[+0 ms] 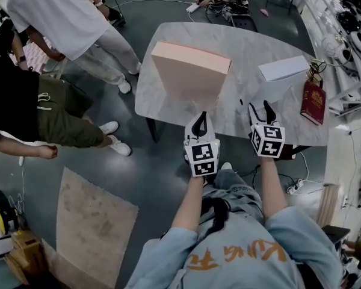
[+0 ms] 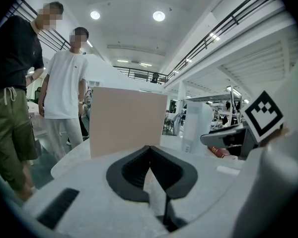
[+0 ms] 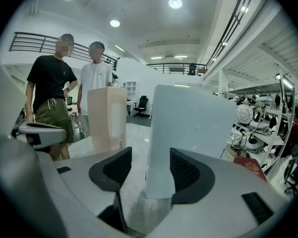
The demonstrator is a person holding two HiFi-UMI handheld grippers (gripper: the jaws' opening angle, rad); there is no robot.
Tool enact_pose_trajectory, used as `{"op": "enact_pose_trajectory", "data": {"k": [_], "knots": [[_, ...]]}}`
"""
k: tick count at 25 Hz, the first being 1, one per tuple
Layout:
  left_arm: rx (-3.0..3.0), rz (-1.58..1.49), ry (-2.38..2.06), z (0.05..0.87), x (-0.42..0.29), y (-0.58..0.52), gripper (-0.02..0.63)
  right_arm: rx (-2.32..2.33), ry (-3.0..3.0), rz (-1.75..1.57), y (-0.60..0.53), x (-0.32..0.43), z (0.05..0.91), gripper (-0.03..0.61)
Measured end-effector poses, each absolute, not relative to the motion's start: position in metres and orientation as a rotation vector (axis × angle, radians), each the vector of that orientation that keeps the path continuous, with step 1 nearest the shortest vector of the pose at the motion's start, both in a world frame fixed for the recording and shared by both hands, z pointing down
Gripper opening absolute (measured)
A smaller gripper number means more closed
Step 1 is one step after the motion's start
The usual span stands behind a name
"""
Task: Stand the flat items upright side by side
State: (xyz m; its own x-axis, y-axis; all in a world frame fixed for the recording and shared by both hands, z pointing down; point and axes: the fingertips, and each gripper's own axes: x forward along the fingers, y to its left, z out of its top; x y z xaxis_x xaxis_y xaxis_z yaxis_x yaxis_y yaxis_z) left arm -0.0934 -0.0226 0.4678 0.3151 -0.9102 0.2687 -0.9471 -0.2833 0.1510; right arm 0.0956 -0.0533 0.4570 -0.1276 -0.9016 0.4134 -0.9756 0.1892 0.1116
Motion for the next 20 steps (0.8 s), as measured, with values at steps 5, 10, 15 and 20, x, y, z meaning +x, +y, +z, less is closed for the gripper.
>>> {"op": "enact_pose_trajectory", "data": {"k": [5, 10, 15, 20], "knots": [[2.322, 0.189, -1.663, 0.467, -0.090, -0.027, 0.012, 1.816, -2.002, 0.353, -0.064, 0.106, 0.469, 0.371], [2.337, 0.210, -1.639, 0.471, -0.094, -0.029, 0.012, 1.889, -1.955, 0.408, -0.074, 0.108, 0.474, 0.411], [2.353, 0.225, -1.621, 0.472, -0.099, -0.032, 0.012, 2.004, -1.912, 0.447, -0.088, 0.112, 0.472, 0.443], [2.360, 0.239, -1.611, 0.475, -0.103, -0.038, 0.012, 2.077, -1.843, 0.492, -0.103, 0.119, 0.479, 0.472]]}}
